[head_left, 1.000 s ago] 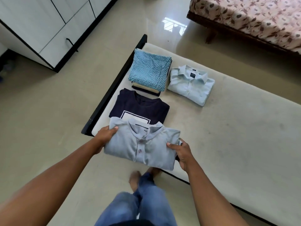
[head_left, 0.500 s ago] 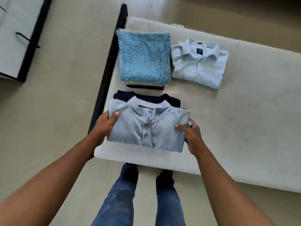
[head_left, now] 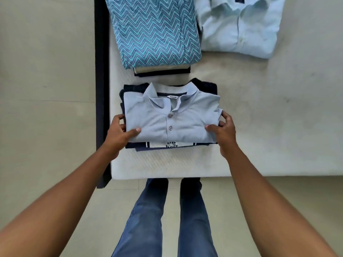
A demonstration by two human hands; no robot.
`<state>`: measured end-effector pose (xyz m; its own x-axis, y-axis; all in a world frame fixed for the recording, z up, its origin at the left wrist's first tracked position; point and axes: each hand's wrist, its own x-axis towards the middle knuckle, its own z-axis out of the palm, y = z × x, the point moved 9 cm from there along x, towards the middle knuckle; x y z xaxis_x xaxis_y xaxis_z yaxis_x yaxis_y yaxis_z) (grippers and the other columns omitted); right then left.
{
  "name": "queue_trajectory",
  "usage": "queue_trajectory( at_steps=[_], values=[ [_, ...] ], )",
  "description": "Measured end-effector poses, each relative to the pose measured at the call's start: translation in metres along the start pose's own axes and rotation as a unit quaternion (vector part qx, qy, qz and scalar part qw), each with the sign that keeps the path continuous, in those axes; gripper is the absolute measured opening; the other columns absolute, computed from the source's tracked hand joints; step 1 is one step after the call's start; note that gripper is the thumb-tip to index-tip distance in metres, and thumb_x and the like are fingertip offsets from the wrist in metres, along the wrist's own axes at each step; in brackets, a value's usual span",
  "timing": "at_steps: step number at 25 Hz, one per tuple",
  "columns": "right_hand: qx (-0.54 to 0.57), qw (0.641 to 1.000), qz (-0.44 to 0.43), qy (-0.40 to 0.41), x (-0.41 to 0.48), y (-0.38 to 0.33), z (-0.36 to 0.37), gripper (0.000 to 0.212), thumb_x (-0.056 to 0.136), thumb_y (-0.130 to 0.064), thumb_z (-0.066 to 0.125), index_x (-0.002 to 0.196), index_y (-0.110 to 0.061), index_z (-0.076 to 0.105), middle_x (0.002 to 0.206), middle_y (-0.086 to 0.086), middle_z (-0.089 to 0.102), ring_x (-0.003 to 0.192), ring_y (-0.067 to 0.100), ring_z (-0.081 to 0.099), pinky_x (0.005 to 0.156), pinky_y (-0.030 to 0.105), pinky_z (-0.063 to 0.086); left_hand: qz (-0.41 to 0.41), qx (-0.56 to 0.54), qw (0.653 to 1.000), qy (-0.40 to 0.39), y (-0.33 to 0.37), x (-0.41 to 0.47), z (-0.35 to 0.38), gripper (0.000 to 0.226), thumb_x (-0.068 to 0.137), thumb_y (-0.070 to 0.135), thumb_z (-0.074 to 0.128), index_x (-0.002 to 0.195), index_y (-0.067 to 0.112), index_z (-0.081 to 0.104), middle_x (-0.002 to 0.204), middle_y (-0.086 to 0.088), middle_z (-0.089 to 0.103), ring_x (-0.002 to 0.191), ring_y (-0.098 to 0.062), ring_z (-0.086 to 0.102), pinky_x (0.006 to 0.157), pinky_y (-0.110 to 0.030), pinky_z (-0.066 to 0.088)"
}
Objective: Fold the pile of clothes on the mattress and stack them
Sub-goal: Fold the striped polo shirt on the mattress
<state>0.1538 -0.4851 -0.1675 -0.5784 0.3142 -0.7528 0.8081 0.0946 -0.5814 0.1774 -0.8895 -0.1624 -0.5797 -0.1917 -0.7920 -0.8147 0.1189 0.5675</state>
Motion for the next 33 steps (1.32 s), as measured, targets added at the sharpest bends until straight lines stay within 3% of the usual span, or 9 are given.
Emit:
queue_trajectory(
  at_steps=[5,9,11,13,16,21,26,30,33],
  values=[
    [-0.118,0.993,-0.011,0.03,-0.009,0.002,0.001,0.068,0.084,-0.017,0.078,0.145,-0.023,0.048,0.117,0.003,0.067,0.106,0.023,0.066,0.084,0.035,0.055,-0.003,0.117,0.993,0.023,-0.014,-0.013,0.007,0.075,0.077,0.033,0.091,0.135,0.027,0.044,0.113,-0.002,0.067,0.103,-0.024,0.069,0.081,-0.033,0.056],
    [-0.207,0.935,-0.216,0.19,-0.03,-0.067,0.008,0.04,0.079,-0.021,0.072,0.116,-0.014,0.059,0.106,0.001,0.063,0.095,0.021,0.062,0.089,0.039,0.052,0.228,0.303,0.902,0.206,0.073,-0.039,0.011,0.043,0.091,0.026,0.073,0.128,0.015,0.054,0.107,-0.005,0.062,0.097,-0.021,0.058,0.084,-0.038,0.05],
    [-0.229,0.926,-0.245,0.171,-0.032,-0.092,0.032,0.014,0.085,-0.026,0.068,0.094,-0.017,0.064,0.085,-0.007,0.064,0.078,0.015,0.061,0.078,0.038,0.054,0.286,0.277,0.904,0.154,0.106,-0.037,0.04,0.024,0.095,0.022,0.066,0.118,0.018,0.06,0.09,0.002,0.063,0.081,-0.013,0.058,0.077,-0.037,0.051],
    [-0.247,0.946,-0.189,0.088,-0.022,-0.096,0.064,0.026,0.092,-0.043,0.069,0.083,-0.018,0.066,0.071,-0.014,0.063,0.067,0.007,0.06,0.07,0.033,0.054,0.254,0.265,0.927,0.071,0.118,-0.016,0.07,0.029,0.095,0.021,0.066,0.123,0.023,0.061,0.078,0.004,0.066,0.073,-0.014,0.061,0.071,-0.035,0.051],
    [-0.255,0.957,-0.131,0.034,-0.011,-0.088,0.092,0.041,0.088,-0.063,0.069,0.079,-0.023,0.066,0.073,-0.013,0.069,0.072,0.006,0.065,0.066,0.027,0.051,0.244,0.368,0.896,0.04,0.119,0.01,0.095,0.044,0.089,0.017,0.064,0.131,0.028,0.059,0.078,-0.002,0.07,0.079,-0.025,0.065,0.067,-0.038,0.054],
    [-0.146,0.985,-0.089,0.004,0.005,-0.066,0.093,0.019,0.092,-0.022,0.074,0.08,-0.012,0.064,0.079,0.003,0.073,0.078,0.023,0.075,0.076,0.04,0.062,0.313,0.359,0.875,0.082,0.115,0.009,0.091,0.008,0.089,0.02,0.071,0.097,0.02,0.07,0.078,-0.002,0.076,0.075,-0.029,0.07,0.067,-0.042,0.058],
    [-0.073,0.997,0.012,0.017,0.002,-0.033,0.076,0.016,0.092,-0.02,0.076,0.083,-0.009,0.069,0.073,0.007,0.076,0.065,0.022,0.076,0.074,0.046,0.065,0.365,0.385,0.846,0.056,0.091,0.0,0.085,0.008,0.084,0.008,0.072,0.088,0.015,0.071,0.081,-0.001,0.066,0.07,-0.026,0.062,0.061,-0.045,0.055],
    [-0.177,0.968,-0.144,0.108,-0.016,-0.066,0.067,0.019,0.088,-0.023,0.075,0.096,-0.019,0.057,0.08,-0.009,0.065,0.074,0.011,0.066,0.07,0.031,0.053,0.394,0.42,0.813,0.09,0.089,-0.012,0.079,0.011,0.092,0.02,0.069,0.102,0.017,0.073,0.084,-0.003,0.063,0.07,-0.03,0.062,0.054,-0.041,0.051],
    [-0.294,0.894,-0.329,0.076,-0.035,-0.092,0.089,0.018,0.086,-0.014,0.068,0.096,-0.024,0.056,0.091,-0.007,0.059,0.083,0.018,0.058,0.065,0.03,0.046,0.455,0.448,0.767,0.058,0.101,-0.02,0.096,0.025,0.095,0.025,0.067,0.119,0.019,0.073,0.078,-0.006,0.058,0.062,-0.026,0.056,0.048,-0.031,0.04]
  ],
)
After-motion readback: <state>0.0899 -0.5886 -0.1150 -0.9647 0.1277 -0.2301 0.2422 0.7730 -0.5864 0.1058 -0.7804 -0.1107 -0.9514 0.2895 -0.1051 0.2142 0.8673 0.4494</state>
